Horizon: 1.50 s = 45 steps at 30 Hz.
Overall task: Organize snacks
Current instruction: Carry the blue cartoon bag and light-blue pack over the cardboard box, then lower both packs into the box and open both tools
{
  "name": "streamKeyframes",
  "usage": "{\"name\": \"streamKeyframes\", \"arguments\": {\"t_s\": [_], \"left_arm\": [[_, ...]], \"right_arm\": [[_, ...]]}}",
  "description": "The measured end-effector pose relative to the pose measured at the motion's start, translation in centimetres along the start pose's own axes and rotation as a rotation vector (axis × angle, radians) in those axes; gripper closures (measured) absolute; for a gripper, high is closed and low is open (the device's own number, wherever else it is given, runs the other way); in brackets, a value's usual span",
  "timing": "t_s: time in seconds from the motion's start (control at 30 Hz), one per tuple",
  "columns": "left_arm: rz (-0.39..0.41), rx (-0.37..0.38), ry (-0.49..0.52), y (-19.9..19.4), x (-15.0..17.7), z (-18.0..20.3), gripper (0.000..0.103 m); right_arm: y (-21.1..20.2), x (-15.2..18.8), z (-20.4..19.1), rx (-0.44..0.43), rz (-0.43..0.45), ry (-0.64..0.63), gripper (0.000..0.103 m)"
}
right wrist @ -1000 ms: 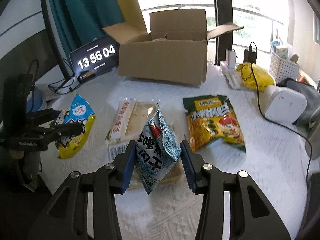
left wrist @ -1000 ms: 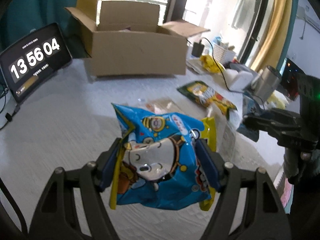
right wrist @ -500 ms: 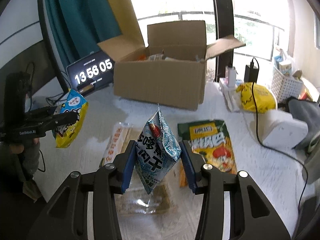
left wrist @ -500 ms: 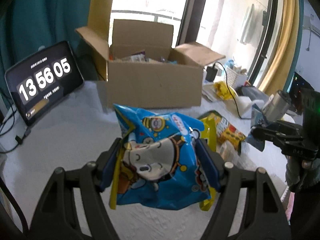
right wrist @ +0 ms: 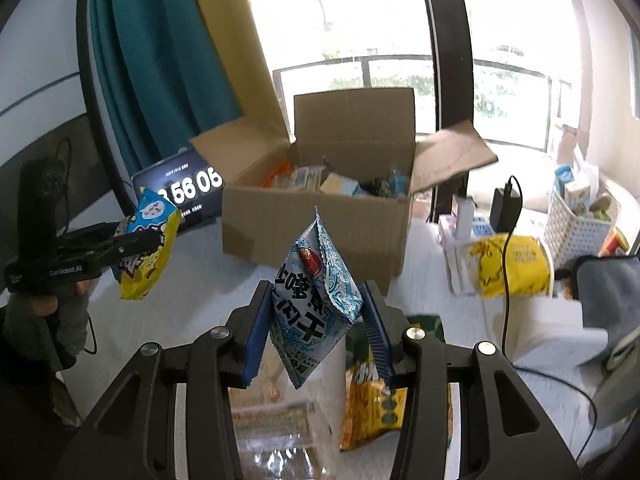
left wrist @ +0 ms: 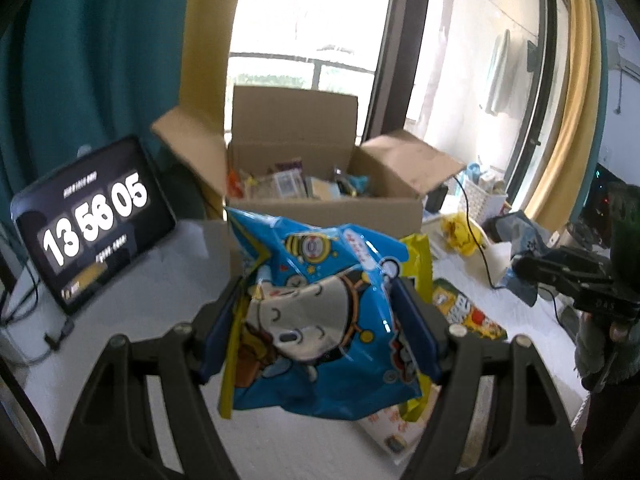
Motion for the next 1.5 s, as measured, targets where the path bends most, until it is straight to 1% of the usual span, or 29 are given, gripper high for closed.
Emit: {"name": "streamKeyframes", "arguments": {"t_s": [0.07,0.23,0.47,0.73,0.83,0.97,1.03,1.17,1.23,1.37,1.5], "left_arm": [[0.024,-0.011,0.030,0.1,-1.2,0.1,0.028],[0.084,-0.024,0.061,0.2,-3.8,0.2,0.028],[0.162,-0.040,0.062,0.4,-7.0,-0.1,0.028],[0.211,-0.058,0.025,1.8,-9.5,-0.6,0.028],[0.232,-0.053,0.005,2.6,-10.5,-0.9,0.028],[0.262,-0.050,-0.001,3.8,-11.9,-1.0,0.028],[0.270,-0.050,-0.012,4.5,-12.5,-1.2,0.028],[0.284,-0.031,-0.077,6.7,-13.3,-2.0,0.028],[0.293,-0.043,-0.084,7.7,-13.8,-2.3,0.028],[0.265,-0.032,-0.085,10.0,-14.1,-2.8,0.028],[0.224,-0.034,-0.087,12.0,-14.6,-3.6,0.027]], "right_arm": [[0.1,-0.8,0.1,0.009,0.014,-0.013,0.056],[-0.1,-3.4,0.2,0.045,0.069,-0.059,0.056],[0.0,-6.9,0.5,0.065,0.156,-0.092,0.056],[2.1,-9.3,2.1,0.097,0.205,-0.029,0.056],[3.1,-10.2,2.9,0.150,0.216,-0.020,0.056],[4.0,-11.4,4.2,0.178,0.237,0.020,0.056],[4.4,-12.0,4.7,0.197,0.248,0.036,0.056],[6.2,-13.4,6.0,0.235,0.278,0.094,0.056],[7.2,-14.0,6.1,0.249,0.292,0.110,0.056],[9.1,-14.7,5.6,0.290,0.291,0.090,0.056],[10.5,-14.4,5.4,0.282,0.270,0.076,0.056]]}}
Point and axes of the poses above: each gripper's, at about its wrist camera, not at the fingertips, and y roughly the way its jaws point, z to its right, x to its underside, the point moved 1 cm from there along y, roughly the way its jaws point, and after that the axes turned 4 degrees about x, right-handed, at the moved point
